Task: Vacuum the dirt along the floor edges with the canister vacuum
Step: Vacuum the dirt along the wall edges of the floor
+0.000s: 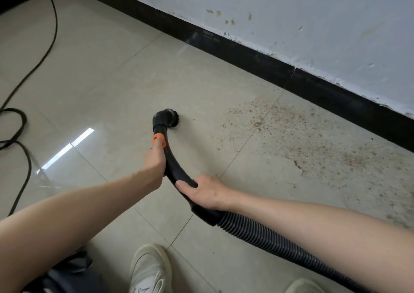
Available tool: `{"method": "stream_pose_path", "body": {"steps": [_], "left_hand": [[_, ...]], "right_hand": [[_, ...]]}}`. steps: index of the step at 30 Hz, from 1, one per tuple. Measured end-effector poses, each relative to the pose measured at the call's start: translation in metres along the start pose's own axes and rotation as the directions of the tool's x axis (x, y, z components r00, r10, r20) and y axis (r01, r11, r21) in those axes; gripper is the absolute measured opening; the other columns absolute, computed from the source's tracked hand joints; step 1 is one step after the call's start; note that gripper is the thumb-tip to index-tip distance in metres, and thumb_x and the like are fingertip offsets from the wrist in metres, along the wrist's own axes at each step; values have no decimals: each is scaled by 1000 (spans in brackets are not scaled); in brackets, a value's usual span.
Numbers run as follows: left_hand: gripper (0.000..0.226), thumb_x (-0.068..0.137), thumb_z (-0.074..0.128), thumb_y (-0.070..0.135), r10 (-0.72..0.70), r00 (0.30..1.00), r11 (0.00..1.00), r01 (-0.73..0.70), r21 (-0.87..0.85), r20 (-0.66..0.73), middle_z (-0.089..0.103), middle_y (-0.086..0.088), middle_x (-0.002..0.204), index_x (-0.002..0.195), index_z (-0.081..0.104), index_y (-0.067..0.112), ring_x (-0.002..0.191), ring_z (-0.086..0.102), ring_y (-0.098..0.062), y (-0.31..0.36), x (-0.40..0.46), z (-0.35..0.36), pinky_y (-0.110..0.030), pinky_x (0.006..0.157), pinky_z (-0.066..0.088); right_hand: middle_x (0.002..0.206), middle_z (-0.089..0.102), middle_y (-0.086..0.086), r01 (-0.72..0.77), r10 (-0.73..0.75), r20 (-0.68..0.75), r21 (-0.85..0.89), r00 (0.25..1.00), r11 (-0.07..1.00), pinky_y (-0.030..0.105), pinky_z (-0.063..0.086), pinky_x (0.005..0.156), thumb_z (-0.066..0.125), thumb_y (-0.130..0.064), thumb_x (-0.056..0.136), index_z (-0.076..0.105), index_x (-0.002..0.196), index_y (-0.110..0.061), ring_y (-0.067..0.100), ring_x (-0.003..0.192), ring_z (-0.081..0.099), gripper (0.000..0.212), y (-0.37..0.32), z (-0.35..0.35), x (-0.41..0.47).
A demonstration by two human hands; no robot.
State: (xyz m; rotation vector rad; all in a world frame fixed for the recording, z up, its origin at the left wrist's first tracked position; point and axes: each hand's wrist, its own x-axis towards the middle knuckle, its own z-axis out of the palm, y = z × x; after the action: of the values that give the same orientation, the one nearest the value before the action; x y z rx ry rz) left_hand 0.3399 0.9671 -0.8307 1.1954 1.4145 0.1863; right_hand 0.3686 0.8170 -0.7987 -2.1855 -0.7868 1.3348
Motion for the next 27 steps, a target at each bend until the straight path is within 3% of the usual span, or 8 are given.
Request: {"method": "stream_pose_path", "body": {"steps": [5, 9, 12, 17, 21, 23, 25, 27], "left_hand": [[44, 91, 44, 56, -53, 984, 996, 41, 75, 171, 54, -6, 81, 92, 54, 12, 77, 54, -23, 0, -16, 23, -34, 74, 44], [40, 89, 46, 54, -19, 980, 989, -10, 146, 198, 53, -6, 80, 80, 52, 15, 74, 52, -22, 4, -20, 30, -34, 74, 43], [40, 88, 49, 52, 33, 998, 994, -38, 101, 55, 54, -7, 83, 79, 53, 13, 80, 53, -25, 1, -17, 17, -33, 74, 41], [43, 87, 53, 46, 17, 992, 999, -21, -28, -127, 55, -7, 88, 101, 57, 6, 83, 53, -26, -3, -12, -14, -34, 74, 42], [27, 83, 58, 37, 7, 996, 989, -19, -146, -87, 48, -3, 72, 82, 55, 11, 62, 49, -19, 12, -14, -26, -29, 57, 40], [25, 85, 57, 37, 10, 999, 984, -18, -180, -46, 44, -2, 67, 76, 50, 14, 56, 44, -17, 15, -17, -30, -28, 53, 37], [27, 87, 53, 38, -1, 1000, 979, 2, -204, 7, 39, -2, 65, 75, 47, 15, 55, 41, -16, 13, -21, -31, -28, 52, 35], [27, 89, 49, 38, -27, 999, 975, 36, -218, 44, 36, -1, 65, 75, 45, 15, 57, 40, -15, 8, -27, -28, -27, 53, 35]], "right_hand": [[85, 66, 6, -42, 52, -125, 81, 991, 996, 33, 46, 69, 35, -63, 92, 45, 70, -20, 28, 83, 63, 50, 13, 9, -24], [74, 53, -2, -18, 57, -180, 209, 982, 978, 33, 39, 62, 38, -61, 93, 39, 72, -21, 20, 69, 52, 45, 13, 12, -34], [69, 51, -4, 39, -9, -127, 231, 992, 972, 32, 39, 65, 43, -56, 94, 40, 69, -20, 19, 71, 52, 45, 8, 7, -29], [75, 56, 2, 92, -95, 7, 199, 995, 976, 34, 43, 74, 48, -53, 95, 43, 66, -18, 21, 80, 54, 46, -4, 4, -8], [71, 53, 0, 89, -110, 40, 359, 993, 929, 27, 44, 67, 49, -48, 97, 46, 65, -17, 19, 77, 53, 45, -20, 10, -1], [79, 59, 8, 62, -110, 77, 463, 991, 884, 38, 52, 79, 52, -49, 95, 50, 68, -16, 23, 78, 57, 43, -22, 12, 1], [84, 61, 11, 54, -110, 105, 437, 988, 898, 44, 53, 84, 52, -51, 94, 52, 71, -16, 25, 78, 60, 42, -19, 10, -1], [76, 62, 10, 34, -118, 161, 447, 980, 894, 39, 55, 71, 52, -50, 95, 53, 76, -15, 23, 66, 61, 40, -12, 2, -6]]}}
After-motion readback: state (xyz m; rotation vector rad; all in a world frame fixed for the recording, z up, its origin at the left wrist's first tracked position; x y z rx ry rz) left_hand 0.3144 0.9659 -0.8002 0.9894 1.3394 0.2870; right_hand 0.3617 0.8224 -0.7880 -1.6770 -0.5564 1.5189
